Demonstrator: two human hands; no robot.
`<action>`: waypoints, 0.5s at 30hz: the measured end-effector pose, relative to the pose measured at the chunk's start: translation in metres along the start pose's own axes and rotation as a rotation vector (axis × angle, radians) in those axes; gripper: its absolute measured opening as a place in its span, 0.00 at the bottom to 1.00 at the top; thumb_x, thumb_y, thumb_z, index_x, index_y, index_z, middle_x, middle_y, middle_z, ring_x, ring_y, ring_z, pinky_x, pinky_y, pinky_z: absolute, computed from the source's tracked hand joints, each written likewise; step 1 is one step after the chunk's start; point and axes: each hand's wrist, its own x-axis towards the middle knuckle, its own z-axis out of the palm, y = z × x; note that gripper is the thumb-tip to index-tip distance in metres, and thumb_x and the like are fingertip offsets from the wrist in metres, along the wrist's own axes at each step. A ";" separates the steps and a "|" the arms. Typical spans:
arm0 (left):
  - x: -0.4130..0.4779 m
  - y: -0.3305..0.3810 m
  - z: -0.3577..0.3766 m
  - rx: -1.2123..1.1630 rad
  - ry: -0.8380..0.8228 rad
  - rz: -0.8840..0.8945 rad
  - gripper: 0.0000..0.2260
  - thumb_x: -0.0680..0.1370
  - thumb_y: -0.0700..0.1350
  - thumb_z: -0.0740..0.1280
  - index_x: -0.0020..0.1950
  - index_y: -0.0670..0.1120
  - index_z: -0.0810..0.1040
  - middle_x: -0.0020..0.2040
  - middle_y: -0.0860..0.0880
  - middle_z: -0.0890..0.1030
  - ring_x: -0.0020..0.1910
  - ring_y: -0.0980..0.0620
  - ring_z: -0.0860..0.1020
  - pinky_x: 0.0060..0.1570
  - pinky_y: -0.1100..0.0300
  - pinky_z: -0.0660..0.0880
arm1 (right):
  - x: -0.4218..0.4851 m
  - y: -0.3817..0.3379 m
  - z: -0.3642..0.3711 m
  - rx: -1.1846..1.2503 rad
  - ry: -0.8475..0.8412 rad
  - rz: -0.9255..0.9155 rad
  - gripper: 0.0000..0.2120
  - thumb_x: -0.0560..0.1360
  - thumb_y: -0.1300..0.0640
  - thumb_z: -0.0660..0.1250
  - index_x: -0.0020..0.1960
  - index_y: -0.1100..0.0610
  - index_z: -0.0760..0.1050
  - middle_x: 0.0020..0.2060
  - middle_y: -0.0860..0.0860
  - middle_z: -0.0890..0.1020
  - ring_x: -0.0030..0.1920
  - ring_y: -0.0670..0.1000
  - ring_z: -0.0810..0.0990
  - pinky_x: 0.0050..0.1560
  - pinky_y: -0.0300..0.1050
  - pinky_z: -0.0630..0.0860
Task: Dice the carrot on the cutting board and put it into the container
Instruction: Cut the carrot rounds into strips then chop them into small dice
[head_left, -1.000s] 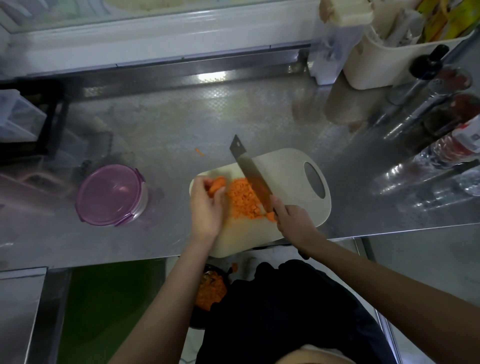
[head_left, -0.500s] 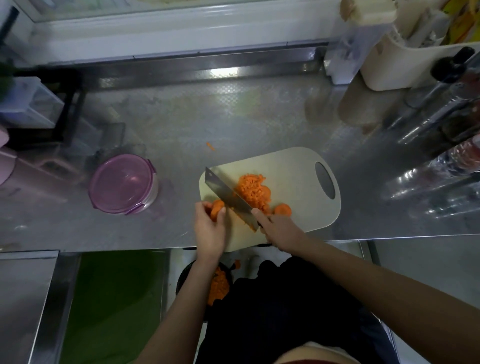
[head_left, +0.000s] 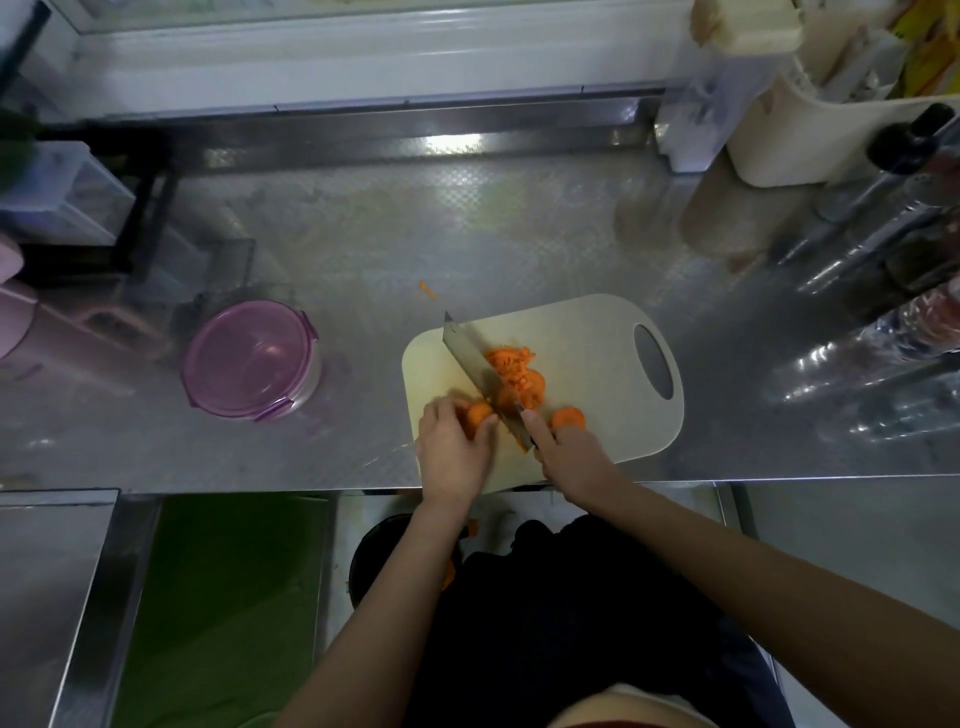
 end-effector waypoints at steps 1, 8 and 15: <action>0.000 -0.002 -0.002 0.008 -0.002 -0.006 0.14 0.74 0.49 0.69 0.54 0.42 0.73 0.54 0.44 0.72 0.55 0.45 0.72 0.58 0.51 0.69 | -0.001 0.001 0.000 -0.013 -0.006 -0.020 0.26 0.81 0.45 0.51 0.40 0.63 0.77 0.32 0.56 0.75 0.34 0.53 0.72 0.39 0.43 0.64; 0.002 -0.007 -0.009 -0.152 -0.070 -0.057 0.10 0.71 0.38 0.72 0.47 0.45 0.73 0.46 0.47 0.76 0.45 0.50 0.75 0.41 0.67 0.65 | -0.002 0.002 0.004 -0.037 -0.034 -0.084 0.20 0.81 0.45 0.52 0.36 0.54 0.70 0.35 0.52 0.74 0.40 0.51 0.73 0.43 0.40 0.64; 0.005 -0.004 -0.010 -0.245 -0.089 -0.071 0.07 0.73 0.37 0.69 0.45 0.46 0.73 0.43 0.50 0.77 0.44 0.52 0.74 0.42 0.66 0.67 | -0.002 -0.001 0.005 0.019 -0.029 -0.078 0.24 0.80 0.43 0.52 0.29 0.52 0.66 0.28 0.49 0.70 0.34 0.50 0.71 0.40 0.43 0.65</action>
